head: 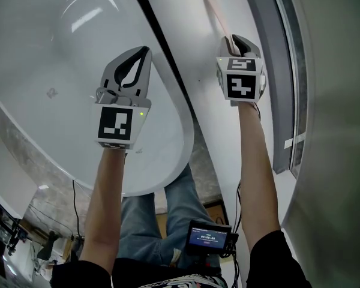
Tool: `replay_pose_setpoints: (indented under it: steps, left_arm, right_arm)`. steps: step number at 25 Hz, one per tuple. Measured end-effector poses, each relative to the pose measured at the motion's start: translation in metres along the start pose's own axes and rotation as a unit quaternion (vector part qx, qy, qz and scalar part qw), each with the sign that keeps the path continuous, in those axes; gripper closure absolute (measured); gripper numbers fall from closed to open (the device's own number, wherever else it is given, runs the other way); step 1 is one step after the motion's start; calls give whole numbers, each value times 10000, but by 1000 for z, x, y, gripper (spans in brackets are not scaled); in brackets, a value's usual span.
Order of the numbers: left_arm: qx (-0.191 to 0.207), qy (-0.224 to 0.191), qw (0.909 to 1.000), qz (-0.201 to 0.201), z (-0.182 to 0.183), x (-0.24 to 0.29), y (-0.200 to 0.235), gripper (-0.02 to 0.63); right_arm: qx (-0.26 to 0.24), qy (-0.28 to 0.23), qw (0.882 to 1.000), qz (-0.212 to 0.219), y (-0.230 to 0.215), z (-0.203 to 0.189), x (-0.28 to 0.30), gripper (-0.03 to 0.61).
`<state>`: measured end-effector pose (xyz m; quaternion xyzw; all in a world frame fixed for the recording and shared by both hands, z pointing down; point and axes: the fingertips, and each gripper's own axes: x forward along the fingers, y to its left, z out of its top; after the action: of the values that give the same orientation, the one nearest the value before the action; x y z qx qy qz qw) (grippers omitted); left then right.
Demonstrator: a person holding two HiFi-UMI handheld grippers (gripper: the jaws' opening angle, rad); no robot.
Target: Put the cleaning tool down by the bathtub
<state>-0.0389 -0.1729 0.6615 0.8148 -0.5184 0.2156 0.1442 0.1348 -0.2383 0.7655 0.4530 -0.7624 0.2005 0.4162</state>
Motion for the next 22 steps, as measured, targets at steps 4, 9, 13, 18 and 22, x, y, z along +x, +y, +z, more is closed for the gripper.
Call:
replay_pose_setpoints:
  steps: [4, 9, 13, 18, 22]
  left_arm:
    - [20, 66, 10000, -14, -2, -2, 2, 597]
    - [12, 47, 10000, -25, 3, -5, 4, 595]
    - [37, 25, 10000, -33, 7, -8, 2, 595]
    - [82, -30, 9999, -98, 13, -12, -3, 597]
    - [59, -186, 9997, -117, 22, -17, -7, 597]
  right_arm:
    - [55, -174, 9998, -21, 2, 5, -4, 505]
    - [66, -249, 9996, -62, 3, 9, -12, 505]
    - [133, -375, 9991, -146, -2, 12, -22, 505]
    - [213, -535, 9978, -319, -8, 12, -38, 505]
    - [345, -674, 9967, -291, -5, 13, -53, 506]
